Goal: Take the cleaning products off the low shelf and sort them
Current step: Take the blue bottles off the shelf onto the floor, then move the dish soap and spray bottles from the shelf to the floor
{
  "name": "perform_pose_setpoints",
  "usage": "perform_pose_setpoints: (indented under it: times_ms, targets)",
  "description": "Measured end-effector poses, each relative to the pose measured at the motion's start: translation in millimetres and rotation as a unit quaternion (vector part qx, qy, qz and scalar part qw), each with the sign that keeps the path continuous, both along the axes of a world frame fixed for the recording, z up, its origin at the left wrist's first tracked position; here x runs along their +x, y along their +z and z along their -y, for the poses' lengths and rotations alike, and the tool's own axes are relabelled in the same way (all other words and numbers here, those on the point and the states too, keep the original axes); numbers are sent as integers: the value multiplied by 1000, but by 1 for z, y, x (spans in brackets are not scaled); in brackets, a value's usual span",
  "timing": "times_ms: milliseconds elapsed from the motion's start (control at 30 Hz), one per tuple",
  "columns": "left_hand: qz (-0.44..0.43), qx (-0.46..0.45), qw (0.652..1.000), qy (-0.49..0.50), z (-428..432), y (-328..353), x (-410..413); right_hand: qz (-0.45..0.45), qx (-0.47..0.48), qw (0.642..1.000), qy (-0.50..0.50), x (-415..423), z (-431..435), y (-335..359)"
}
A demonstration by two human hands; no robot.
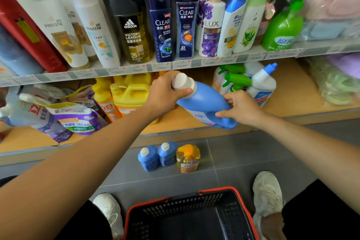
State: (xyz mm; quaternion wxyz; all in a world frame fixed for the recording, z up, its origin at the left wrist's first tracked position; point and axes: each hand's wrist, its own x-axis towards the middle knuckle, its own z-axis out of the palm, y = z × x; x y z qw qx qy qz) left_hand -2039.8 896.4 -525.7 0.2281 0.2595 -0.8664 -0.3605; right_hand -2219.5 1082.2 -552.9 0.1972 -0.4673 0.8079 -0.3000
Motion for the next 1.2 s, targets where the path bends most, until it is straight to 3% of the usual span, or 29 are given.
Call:
perform_pose_setpoints:
  times_ms: [200, 433, 700, 767, 833, 967, 1067, 1200]
  targets:
    - [15, -25, 998, 49, 15, -27, -21, -28, 13, 999, -40, -10, 37, -37]
    - [16, -40, 997, 58, 20, -42, -25, 37, 27, 997, -58, -20, 55, -60]
    - [6, 82, 996, -37, 16, -41, -22, 133, 15, 987, -86, -18, 63, -61]
    - [24, 41, 999, -25, 23, -43, -13, 171, -29, 980, -99, -16, 67, -62]
    - [56, -60, 996, 25, 34, -46, 2, 197, -64, 970, -125, -15, 70, -64]
    - [144, -233, 960, 63, 61, -53, 38, 191, -111, 958, -185, -12, 84, -74]
    - [212, -288, 932, 53, 67, -60, 54, 167, -129, 945, -248, -9, 104, -83]
    - [241, -323, 915, 15, 67, -69, 66, 125, -138, 913, -362, 3, 131, -93]
